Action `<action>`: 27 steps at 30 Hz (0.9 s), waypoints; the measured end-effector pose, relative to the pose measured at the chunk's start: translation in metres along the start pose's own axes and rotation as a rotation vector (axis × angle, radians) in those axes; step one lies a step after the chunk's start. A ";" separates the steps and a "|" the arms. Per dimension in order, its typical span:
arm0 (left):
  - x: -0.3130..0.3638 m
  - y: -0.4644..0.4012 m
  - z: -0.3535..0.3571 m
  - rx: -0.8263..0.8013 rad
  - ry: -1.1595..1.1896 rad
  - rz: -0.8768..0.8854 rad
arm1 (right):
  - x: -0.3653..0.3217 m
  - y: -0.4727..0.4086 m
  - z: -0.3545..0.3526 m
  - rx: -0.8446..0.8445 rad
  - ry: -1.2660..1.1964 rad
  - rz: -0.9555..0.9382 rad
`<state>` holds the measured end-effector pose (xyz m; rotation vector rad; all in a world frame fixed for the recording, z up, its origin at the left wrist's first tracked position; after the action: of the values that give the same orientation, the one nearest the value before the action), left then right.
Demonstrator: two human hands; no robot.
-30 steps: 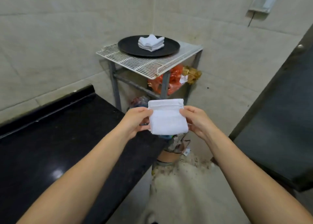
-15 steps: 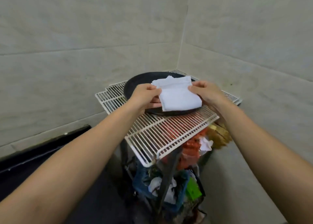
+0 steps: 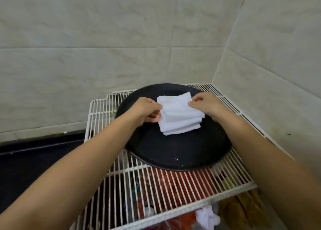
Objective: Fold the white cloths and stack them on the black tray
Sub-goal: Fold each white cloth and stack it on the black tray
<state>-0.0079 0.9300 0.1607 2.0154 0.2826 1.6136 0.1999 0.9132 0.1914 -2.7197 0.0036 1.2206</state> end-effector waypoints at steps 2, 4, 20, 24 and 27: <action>-0.002 0.000 -0.002 -0.001 -0.002 -0.013 | -0.001 0.000 0.001 -0.008 -0.015 -0.031; -0.001 0.004 -0.003 -0.017 0.015 -0.021 | -0.007 0.001 0.000 -0.008 -0.008 -0.049; -0.009 0.016 -0.007 0.043 -0.014 -0.006 | -0.009 0.013 -0.004 0.076 0.024 -0.016; -0.005 0.043 -0.051 0.145 0.003 0.086 | -0.071 0.017 -0.014 0.156 0.145 -0.136; -0.019 0.084 -0.105 0.170 0.004 0.169 | -0.145 0.028 0.026 0.090 0.175 -0.301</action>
<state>-0.1262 0.8802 0.2037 2.2155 0.2653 1.7482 0.0822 0.8803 0.2784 -2.6188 -0.3096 0.8764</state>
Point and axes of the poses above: each hand's wrist, its own y-axis away from the middle knuckle, its own z-axis out of the palm, x = y × z, the point moved 8 cm from there along -y, towards the middle knuckle, and after that the axes turned 13 degrees about -z, right-handed, at the moved point
